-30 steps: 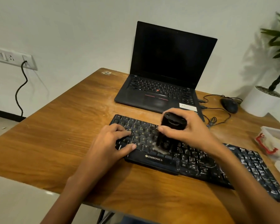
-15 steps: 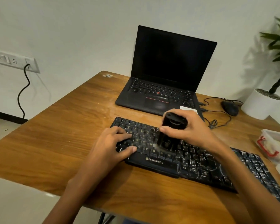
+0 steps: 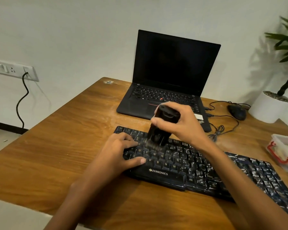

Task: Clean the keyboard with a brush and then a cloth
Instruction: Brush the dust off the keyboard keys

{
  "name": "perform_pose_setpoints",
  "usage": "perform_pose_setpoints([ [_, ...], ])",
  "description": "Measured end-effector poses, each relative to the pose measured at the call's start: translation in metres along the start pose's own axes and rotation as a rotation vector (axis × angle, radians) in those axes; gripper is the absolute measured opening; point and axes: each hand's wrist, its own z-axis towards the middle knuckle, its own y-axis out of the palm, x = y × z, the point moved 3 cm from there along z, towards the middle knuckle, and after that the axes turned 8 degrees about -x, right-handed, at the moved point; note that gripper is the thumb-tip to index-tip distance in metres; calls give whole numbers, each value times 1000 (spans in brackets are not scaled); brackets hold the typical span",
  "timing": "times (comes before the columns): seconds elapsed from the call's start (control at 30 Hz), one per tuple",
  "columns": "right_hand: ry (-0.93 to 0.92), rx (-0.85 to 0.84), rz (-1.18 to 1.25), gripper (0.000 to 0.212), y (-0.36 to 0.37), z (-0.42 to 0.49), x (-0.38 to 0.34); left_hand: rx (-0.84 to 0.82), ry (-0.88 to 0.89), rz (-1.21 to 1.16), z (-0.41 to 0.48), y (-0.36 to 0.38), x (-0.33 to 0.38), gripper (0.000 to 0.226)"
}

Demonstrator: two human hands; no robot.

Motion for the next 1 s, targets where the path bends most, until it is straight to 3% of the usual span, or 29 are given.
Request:
perform_pose_setpoints([
  [0.07,36,-56,-2,32,7,-1,0,0,6,-2,0,0,0,62],
  [0.17,25,37,-140,26,-1,2,0,-16,5,10,1,0,-1,63],
  [0.3,-6,-137,-59,32,12,0,-10,-17,10,20,1,1,-1,63],
  [0.4,30,30,-220,26,1,6,-1,-32,18,32,1,0,1,64],
  [0.47,-7,69,-173,26,-2,7,-5,-62,16,60,4,-4,3,66],
  [0.6,-75,-55,20,32,18,-1,-18,-102,4,93,12,-8,5,72],
  [0.87,97,-105,-102,32,-30,-36,10,-115,5,33,8,-7,3,70],
  [1.0,8,-58,-62,25,-26,-15,-4,-150,1,90,9,-7,6,69],
])
